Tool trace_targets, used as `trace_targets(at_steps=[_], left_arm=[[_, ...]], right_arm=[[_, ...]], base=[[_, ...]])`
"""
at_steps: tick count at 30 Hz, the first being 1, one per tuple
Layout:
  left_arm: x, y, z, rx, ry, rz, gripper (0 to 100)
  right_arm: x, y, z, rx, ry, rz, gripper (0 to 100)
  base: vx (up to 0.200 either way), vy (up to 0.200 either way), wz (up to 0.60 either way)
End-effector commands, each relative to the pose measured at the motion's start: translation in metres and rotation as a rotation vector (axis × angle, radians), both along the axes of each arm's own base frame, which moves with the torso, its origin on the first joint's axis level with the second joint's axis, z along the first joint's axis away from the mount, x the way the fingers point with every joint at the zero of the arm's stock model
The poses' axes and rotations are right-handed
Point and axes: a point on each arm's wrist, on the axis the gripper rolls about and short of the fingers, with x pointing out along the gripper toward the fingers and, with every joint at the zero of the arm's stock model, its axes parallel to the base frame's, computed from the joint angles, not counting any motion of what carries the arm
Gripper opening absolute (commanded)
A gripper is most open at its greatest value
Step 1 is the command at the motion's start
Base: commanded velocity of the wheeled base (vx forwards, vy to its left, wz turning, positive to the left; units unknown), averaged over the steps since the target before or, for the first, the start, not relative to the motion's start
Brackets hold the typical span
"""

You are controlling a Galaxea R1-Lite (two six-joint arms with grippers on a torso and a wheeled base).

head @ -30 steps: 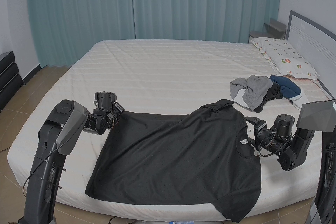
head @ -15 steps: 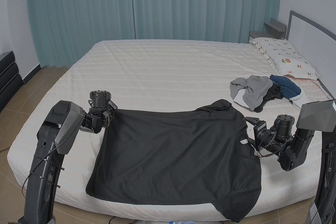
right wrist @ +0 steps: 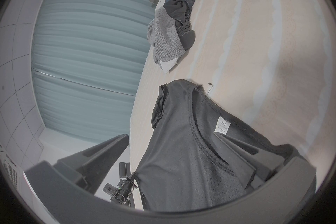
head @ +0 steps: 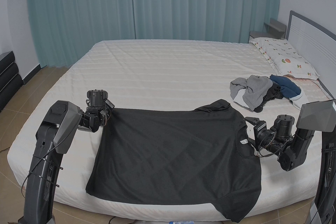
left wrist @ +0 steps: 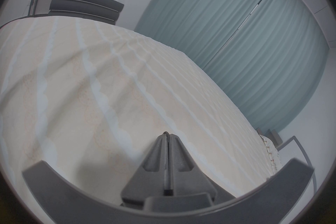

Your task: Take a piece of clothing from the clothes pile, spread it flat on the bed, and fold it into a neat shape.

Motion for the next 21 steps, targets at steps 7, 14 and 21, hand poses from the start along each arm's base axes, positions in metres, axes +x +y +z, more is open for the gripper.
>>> trace_targets(at_steps=[7,14,21], left_arm=[[0.000,0.005,0.001,-0.003,0.000,0.003,0],[0.000,0.003,0.004,-0.009,-0.001,-0.006,0],[-0.009,0.004,0.011,-0.040,0.023,0.005,100]], right_arm=[[0.000,0.000,-0.001,0.000,0.001,0.002,100],[0.000,0.000,-0.001,-0.002,0.003,0.001,100],[-0.001,0.000,0.001,-0.009,-0.001,-0.001,100]], base=[[0.000,0.000,0.00],[0.000,0.000,0.00],[0.000,0.000,0.00]])
